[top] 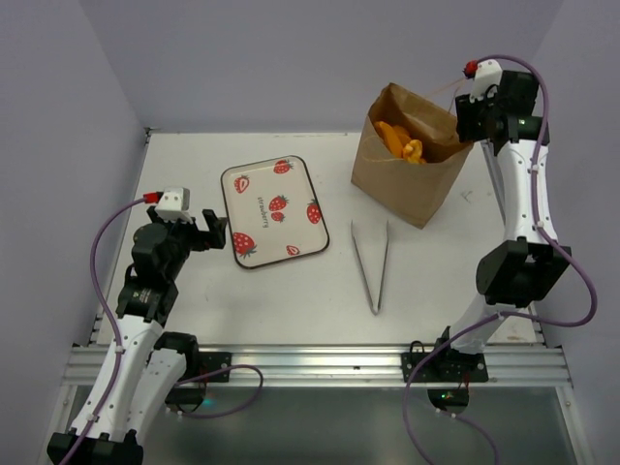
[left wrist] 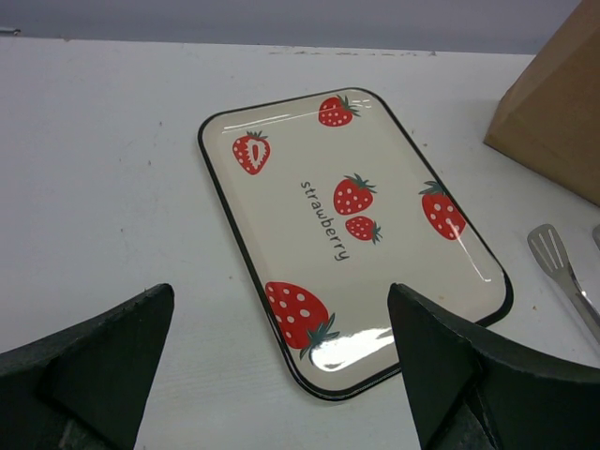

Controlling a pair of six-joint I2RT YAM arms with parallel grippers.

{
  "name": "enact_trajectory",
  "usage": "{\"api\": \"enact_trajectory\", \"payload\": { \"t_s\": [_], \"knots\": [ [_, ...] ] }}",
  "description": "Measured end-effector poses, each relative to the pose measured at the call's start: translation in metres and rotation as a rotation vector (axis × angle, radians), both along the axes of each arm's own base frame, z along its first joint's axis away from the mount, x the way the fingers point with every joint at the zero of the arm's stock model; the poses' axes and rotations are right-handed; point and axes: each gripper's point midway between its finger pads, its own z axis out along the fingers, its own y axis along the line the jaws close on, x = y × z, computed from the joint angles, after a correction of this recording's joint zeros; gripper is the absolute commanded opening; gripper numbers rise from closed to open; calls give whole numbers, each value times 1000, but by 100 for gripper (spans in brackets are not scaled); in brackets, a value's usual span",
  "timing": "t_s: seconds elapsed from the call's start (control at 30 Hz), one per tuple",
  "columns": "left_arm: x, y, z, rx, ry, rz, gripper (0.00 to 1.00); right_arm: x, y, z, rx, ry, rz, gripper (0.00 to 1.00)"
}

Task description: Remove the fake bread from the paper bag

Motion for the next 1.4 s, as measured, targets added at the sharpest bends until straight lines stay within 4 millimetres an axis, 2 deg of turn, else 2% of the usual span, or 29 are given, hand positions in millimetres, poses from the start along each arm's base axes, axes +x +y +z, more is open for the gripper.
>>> {"api": "enact_trajectory", "payload": {
  "t_s": [0.3, 0.47, 0.73, 0.83, 0.9, 0.97, 1.03, 1.2, 1.4],
  "knots": [
    [0, 0, 1, -1, -3, -3, 100, -13, 2, -4, 4, 65, 2, 42],
    [-1, -1, 1, -1, -5, -4, 100, -9, 0, -3, 5, 87, 0, 36],
    [-1, -1, 2, -2, -6, -7, 100, -1, 0, -23, 27, 175, -8, 32],
    [-1, -1, 2, -1, -7, -7, 100, -2, 0, -29, 32, 199, -10, 19],
    [-1, -1, 2, -1, -6, -7, 100, -3, 0, -30, 34, 202, -10, 4],
    [-1, -1, 2, 0, -7, -8, 100, -3, 1, -30, 38, 202, -9, 0],
    [-1, -1, 2, 0, -7, -8, 100, -3, 2, -30, 45, 203, -9, 0],
    [-1, -2, 2, 0, -7, -12, 100, -5, 8, -21, 72, 170, 3, 0],
    [-1, -3, 2, 0, -6, -13, 100, -3, 11, 14, 86, 69, 2, 0]
  ]
}}
